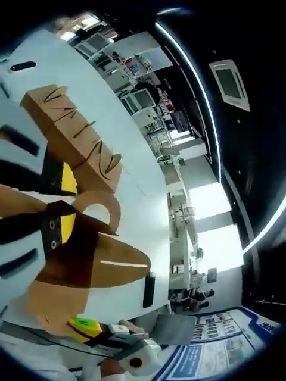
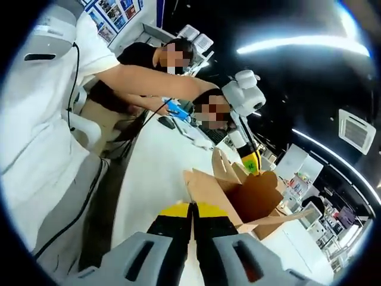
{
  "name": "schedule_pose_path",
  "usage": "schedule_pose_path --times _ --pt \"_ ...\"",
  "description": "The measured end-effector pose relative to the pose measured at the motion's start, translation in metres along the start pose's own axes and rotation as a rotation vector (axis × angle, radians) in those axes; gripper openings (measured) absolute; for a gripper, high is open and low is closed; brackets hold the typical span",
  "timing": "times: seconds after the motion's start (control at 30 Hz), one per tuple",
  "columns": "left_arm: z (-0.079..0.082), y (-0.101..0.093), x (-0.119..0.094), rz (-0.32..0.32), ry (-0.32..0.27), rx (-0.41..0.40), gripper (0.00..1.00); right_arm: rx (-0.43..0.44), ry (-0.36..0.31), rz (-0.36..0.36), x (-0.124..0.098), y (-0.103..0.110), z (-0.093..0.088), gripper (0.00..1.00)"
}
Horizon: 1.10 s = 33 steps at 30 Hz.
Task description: Pick up one paper box from the group, open the paper box, and remove the item inside
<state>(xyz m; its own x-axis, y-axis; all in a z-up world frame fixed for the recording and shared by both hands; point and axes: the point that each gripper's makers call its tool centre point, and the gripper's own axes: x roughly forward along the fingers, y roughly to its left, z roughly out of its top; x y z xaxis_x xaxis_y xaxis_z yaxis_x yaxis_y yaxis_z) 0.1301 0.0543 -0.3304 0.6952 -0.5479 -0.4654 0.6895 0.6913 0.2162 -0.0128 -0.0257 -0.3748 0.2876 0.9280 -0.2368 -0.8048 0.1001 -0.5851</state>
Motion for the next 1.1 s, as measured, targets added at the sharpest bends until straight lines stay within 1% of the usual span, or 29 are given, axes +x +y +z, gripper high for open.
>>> schedule_pose_path --times 0.03,0.1,0.17,0.23,0.3,0.33,0.37,0.4,0.43,0.6,0.67,0.7,0.77,0.8,0.87,0.97,1.1 --pt "-0.001 0.003 0.001 0.010 -0.003 -0.004 0.22 0.002 0.000 0.000 0.000 0.000 0.000 0.03" --pt "-0.001 0.007 0.002 0.035 -0.013 -0.018 0.22 0.002 0.001 0.001 0.000 0.000 0.000 0.03" --pt "-0.002 0.010 0.005 0.057 -0.019 -0.012 0.22 0.000 0.002 0.005 0.000 0.001 0.000 0.03" --pt "-0.002 0.010 0.007 0.066 -0.022 -0.013 0.22 -0.001 0.003 0.005 0.000 0.001 0.000 0.03" --pt "-0.003 0.013 0.011 0.092 -0.023 -0.021 0.22 0.002 0.007 0.005 0.000 0.000 -0.001 0.03" --pt "-0.004 0.015 0.013 0.107 -0.025 -0.042 0.22 0.005 0.004 0.005 0.001 0.000 0.000 0.03" --pt "-0.006 0.015 0.016 0.106 -0.028 -0.073 0.22 0.007 0.003 0.006 0.001 0.001 0.000 0.03" --pt "-0.008 0.015 0.017 0.108 -0.026 -0.088 0.22 0.007 0.003 0.007 0.001 0.001 0.000 0.03" --pt "-0.010 0.017 0.019 0.123 -0.023 -0.089 0.23 0.006 0.003 0.007 0.001 0.002 0.000 0.03" --pt "-0.015 0.022 0.023 0.176 -0.011 -0.062 0.26 0.008 0.002 0.008 0.000 0.002 0.000 0.03" --pt "-0.016 0.022 0.025 0.188 -0.010 -0.037 0.27 0.007 0.002 0.008 -0.001 0.002 0.000 0.03" --pt "-0.015 0.021 0.026 0.189 -0.013 -0.009 0.27 0.007 0.001 0.008 -0.001 0.002 0.000 0.03" --pt "-0.019 0.018 0.029 0.186 0.002 0.018 0.31 0.010 0.001 0.007 -0.001 0.002 0.000 0.03" --pt "-0.020 0.015 0.031 0.181 0.000 0.033 0.31 0.011 0.002 0.007 -0.001 0.002 -0.001 0.03" --pt "-0.017 0.014 0.031 0.178 -0.009 0.060 0.31 0.012 0.003 0.007 -0.001 0.002 -0.001 0.03" --pt "-0.015 0.012 0.031 0.174 -0.007 0.122 0.30 0.013 0.004 0.007 -0.001 0.002 -0.002 0.03" --pt "-0.015 0.010 0.033 0.158 -0.001 0.144 0.27 0.013 0.006 0.006 -0.001 0.002 -0.002 0.04"
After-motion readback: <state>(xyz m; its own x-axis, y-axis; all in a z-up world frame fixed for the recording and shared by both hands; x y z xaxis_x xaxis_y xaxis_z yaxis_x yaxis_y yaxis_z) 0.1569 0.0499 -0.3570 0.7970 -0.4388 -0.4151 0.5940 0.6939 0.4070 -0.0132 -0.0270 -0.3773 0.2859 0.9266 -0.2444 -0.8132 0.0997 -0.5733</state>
